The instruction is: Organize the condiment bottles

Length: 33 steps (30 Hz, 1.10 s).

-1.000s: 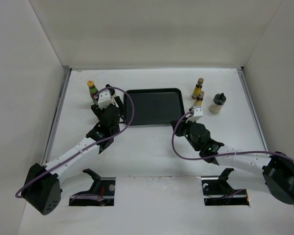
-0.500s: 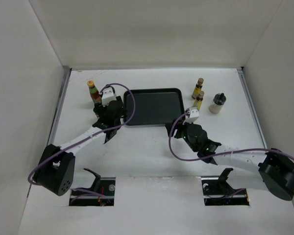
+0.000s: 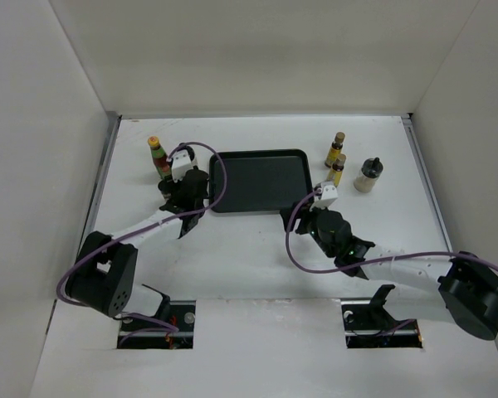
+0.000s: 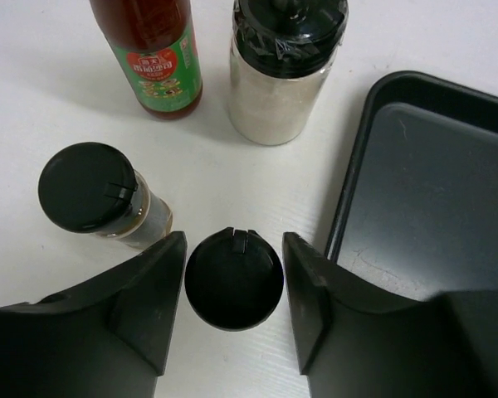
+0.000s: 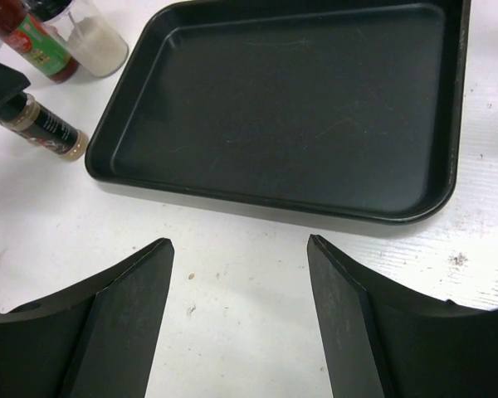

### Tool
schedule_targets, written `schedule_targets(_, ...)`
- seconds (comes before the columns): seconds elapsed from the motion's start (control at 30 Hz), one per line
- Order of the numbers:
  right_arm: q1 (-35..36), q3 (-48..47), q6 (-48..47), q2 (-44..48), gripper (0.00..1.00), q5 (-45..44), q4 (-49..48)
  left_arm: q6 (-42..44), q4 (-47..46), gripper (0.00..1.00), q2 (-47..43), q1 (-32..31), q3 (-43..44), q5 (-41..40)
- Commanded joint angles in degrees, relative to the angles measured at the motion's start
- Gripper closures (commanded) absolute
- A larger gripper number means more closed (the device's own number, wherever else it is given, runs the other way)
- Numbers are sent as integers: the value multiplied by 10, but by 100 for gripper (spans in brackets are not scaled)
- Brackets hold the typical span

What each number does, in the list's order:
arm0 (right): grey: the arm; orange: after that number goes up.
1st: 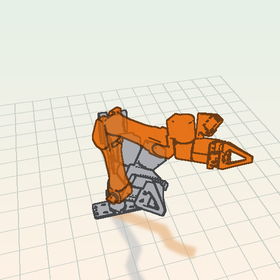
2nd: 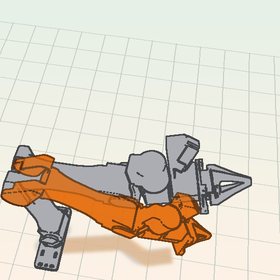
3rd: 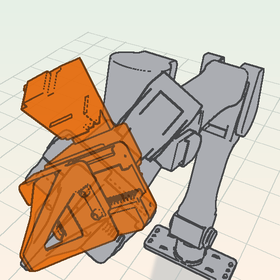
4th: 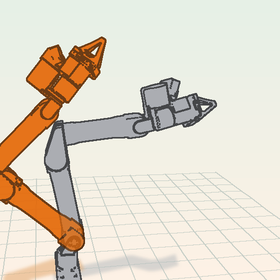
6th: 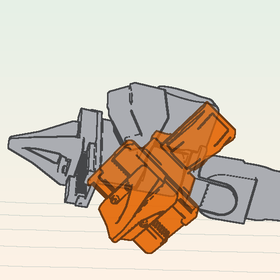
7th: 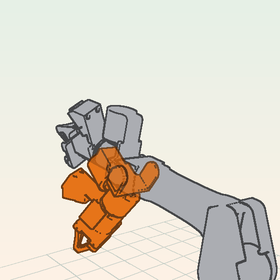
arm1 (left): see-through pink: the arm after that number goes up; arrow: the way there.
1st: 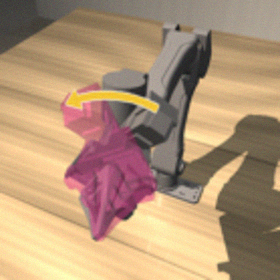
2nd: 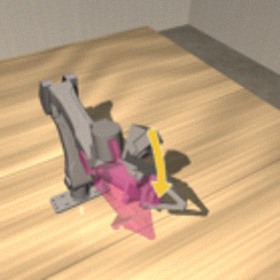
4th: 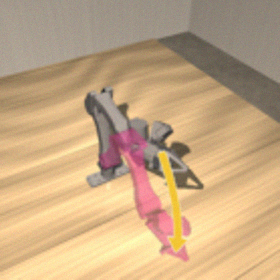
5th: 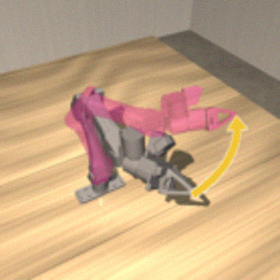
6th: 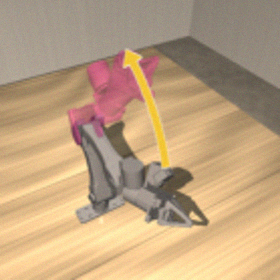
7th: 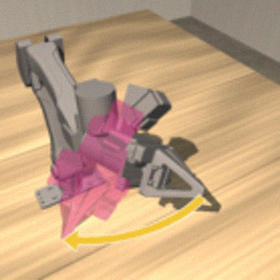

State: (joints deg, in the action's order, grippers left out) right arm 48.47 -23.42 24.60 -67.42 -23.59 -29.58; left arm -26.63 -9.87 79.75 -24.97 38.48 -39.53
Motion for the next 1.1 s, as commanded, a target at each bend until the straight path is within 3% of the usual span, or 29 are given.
schedule_targets(0.0, 8, -10, -10, 18, 28, -18, -25, -9, -23, 58, 7, 5, 20, 13)
schedule_targets(0.1, 8, -10, -10, 17, 28, -20, -23, -10, -29, 71, -14, -2, 13, 7)
schedule_targets(0.33, 8, -12, -12, 10, 27, -21, -25, 10, -38, 73, -111, -48, 42, -34)
schedule_targets(0.77, 17, -10, -13, 14, 25, -26, -27, 37, -77, 73, 210, -36, 323, 54)
schedule_targets(1.07, 17, -1, 1, 33, 22, -12, -30, 39, -106, 73, 305, -31, 365, 64)
